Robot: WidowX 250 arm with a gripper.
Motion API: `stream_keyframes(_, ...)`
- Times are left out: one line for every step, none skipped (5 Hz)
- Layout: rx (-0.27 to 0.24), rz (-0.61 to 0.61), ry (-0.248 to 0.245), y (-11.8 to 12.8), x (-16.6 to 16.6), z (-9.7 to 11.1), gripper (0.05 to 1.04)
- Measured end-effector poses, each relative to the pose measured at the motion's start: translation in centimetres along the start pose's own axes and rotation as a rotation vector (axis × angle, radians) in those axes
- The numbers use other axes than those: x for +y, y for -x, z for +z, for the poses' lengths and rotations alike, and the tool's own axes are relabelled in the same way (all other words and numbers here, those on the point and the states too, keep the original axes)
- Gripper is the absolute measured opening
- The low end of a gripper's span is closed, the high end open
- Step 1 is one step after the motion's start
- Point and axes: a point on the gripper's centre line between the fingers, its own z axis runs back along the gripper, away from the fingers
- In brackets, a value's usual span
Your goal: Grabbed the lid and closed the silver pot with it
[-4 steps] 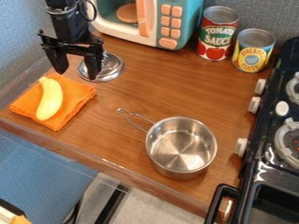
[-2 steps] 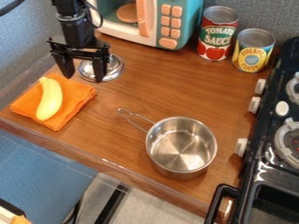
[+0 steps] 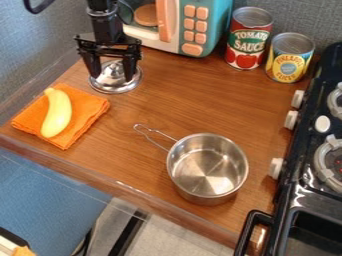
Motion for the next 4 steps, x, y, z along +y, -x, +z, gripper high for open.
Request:
stream_keyframes(-0.034,0.006,-0.015,-1.9,-0.3,0.5,1.000)
stream_keyframes(-0.054,0.013,-0.026,-3.0,-0.1,0.4,1.000)
stream_keyframes(-0.066,0.019,-0.035,-3.8,0.1,0.3,1.000)
stream_keyframes(-0.055,0.030,-0.041,-3.9,0.5,-0.3,1.000)
